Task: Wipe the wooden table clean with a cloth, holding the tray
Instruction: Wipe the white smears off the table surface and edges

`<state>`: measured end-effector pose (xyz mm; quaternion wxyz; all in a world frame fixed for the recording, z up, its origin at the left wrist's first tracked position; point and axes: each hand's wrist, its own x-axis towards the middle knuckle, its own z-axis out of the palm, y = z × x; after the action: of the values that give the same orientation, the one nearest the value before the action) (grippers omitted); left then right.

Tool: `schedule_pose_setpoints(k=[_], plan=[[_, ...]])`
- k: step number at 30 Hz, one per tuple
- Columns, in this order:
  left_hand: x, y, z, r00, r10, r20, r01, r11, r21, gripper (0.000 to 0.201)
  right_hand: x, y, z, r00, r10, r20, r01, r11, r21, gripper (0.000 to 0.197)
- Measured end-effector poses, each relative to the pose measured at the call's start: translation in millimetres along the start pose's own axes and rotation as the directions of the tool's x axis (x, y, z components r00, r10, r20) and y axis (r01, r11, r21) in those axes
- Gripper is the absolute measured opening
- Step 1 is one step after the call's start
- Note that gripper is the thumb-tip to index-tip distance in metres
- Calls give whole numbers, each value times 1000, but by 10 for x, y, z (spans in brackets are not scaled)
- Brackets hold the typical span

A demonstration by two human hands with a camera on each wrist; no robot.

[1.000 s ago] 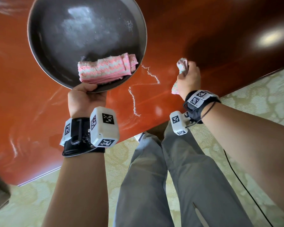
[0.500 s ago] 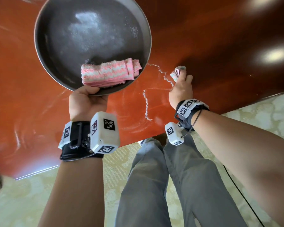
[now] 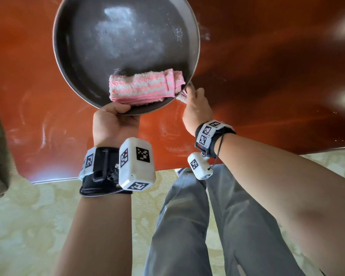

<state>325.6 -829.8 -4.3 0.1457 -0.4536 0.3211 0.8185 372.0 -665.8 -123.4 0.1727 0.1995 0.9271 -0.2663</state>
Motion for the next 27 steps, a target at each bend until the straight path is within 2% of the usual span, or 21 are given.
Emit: schedule_pose_setpoints(k=[6,10,12,16,22,27], plan=[[-69,-70,86,1000,31,-7,-31,998,-47,43,26,106,-201,992,-85,92,78,995,69,49],[-88,-209,271,1000,21,-9,-22,996,-88,43,170,362,-638,995,-97,17,92,977,193,46],[-84,-294,391,999,28,-19,-30,992,-126,45,301,544,-876,997,-65,-30,70,976,208,46],[-75,-444,621,998,61,-27,-65,982,-175,46,616,915,-1252,991,94,-99,-71,974,215,43],[-30,-577,839,996,77,-39,-84,972,-218,42,859,1240,-1371,978,174,-120,-168,984,56,43],[21,-586,807,994,96,-57,-107,967,-230,43,937,1247,-1179,982,163,-99,-170,983,-65,57]])
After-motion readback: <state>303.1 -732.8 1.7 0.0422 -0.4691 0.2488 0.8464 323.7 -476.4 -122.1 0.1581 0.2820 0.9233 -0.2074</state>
